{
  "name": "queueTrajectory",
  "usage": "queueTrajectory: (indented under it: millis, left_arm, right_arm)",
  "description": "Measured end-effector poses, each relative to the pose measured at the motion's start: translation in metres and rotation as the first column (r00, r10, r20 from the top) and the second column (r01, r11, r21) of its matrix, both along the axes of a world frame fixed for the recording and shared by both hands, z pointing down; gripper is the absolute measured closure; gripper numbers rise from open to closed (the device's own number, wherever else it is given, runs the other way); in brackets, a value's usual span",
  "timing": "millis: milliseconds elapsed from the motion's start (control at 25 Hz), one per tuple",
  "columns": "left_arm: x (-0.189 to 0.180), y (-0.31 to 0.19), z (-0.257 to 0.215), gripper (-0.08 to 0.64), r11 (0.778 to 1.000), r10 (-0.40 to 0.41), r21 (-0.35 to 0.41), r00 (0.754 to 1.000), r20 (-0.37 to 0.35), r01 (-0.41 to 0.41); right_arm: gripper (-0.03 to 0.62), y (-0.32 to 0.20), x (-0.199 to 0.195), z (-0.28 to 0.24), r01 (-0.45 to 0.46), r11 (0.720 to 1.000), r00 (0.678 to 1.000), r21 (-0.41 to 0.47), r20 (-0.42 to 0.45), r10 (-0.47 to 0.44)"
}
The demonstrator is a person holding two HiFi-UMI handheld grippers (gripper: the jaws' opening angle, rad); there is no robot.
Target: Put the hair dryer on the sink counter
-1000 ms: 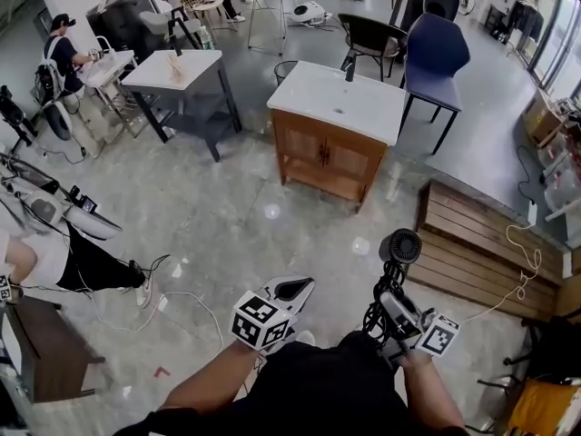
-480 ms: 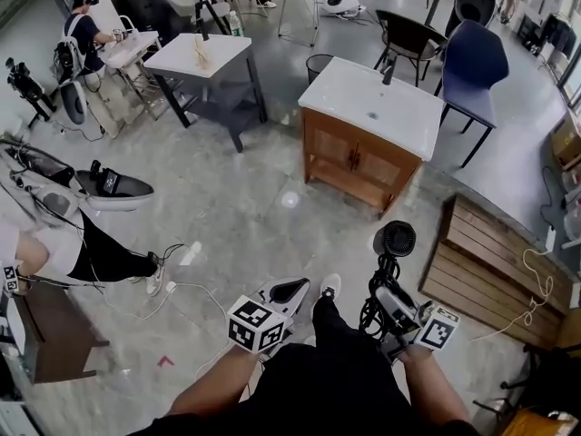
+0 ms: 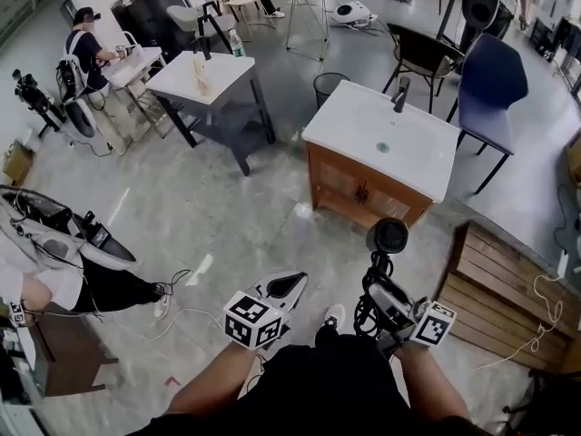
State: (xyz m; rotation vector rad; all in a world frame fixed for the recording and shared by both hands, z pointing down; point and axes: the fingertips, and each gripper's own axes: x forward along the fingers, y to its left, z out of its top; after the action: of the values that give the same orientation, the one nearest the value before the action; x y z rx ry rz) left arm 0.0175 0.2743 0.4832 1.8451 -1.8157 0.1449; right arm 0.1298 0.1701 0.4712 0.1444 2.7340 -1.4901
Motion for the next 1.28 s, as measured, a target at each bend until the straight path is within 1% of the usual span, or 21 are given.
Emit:
queueTrajectory:
  millis: [120,240,400,560,680,800,960,1120,1280]
  left_arm:
    - [-0.026,-0.041,-0.006,0.560,1.000,0.014,0.007,1.000,0.027,-0.014]
    - [-0.039,-0.076,-0.006,0.560,0.999,0.034,0.007,0.999,0.034,-0.034]
    - [-0.051,-0.109,0.000,0.560,0.999,0.049,-0.004,0.999,0.021,-0.049]
    - [-0.054,-0.127,0.012,0.560,0.995,0.088,-0.044,0.996,0.029,-0.087]
    - [-0.061,-0.141,0.021,0.560,0.992,0.109,-0.071,0.994,0.013,-0.108]
    - [-0.071,-0.166,0.026,0.560,0.987,0.142,-0.076,0.990,0.008,-0.141]
    - [-0.090,-0.211,0.026,0.560,0.976,0.213,-0.053,0.977,0.013,-0.212]
    - [-0.109,-0.254,0.025,0.560,0.954,0.299,-0.035,0.954,0.013,-0.299]
    - [-0.146,-0.298,0.018,0.560,0.926,0.377,-0.029,0.926,0.011,-0.377]
  right_arm:
    - [0.348,-0.036,-0.029,-0.005,0.001,1.000,1.000,0.022,0.027,-0.001]
    - [0.348,-0.066,-0.045,-0.007,-0.012,0.999,0.999,0.038,0.040,0.011]
    - [0.349,-0.094,-0.062,0.001,-0.006,0.998,1.000,0.059,0.010,0.006]
    - [0.349,-0.113,-0.066,0.009,-0.013,0.999,1.000,0.048,-0.015,0.014]
    - [0.349,-0.131,-0.068,0.015,-0.037,0.999,0.999,0.040,-0.032,0.038]
    - [0.349,-0.153,-0.073,0.016,-0.077,0.996,0.997,0.040,-0.028,0.078]
    - [0.349,-0.185,-0.085,0.018,-0.147,0.987,0.989,0.057,-0.023,0.149]
    - [0.350,-0.217,-0.099,0.023,-0.232,0.970,0.970,0.069,-0.054,0.235]
    - [0.350,-0.252,-0.124,0.020,-0.333,0.941,0.938,0.064,-0.082,0.337]
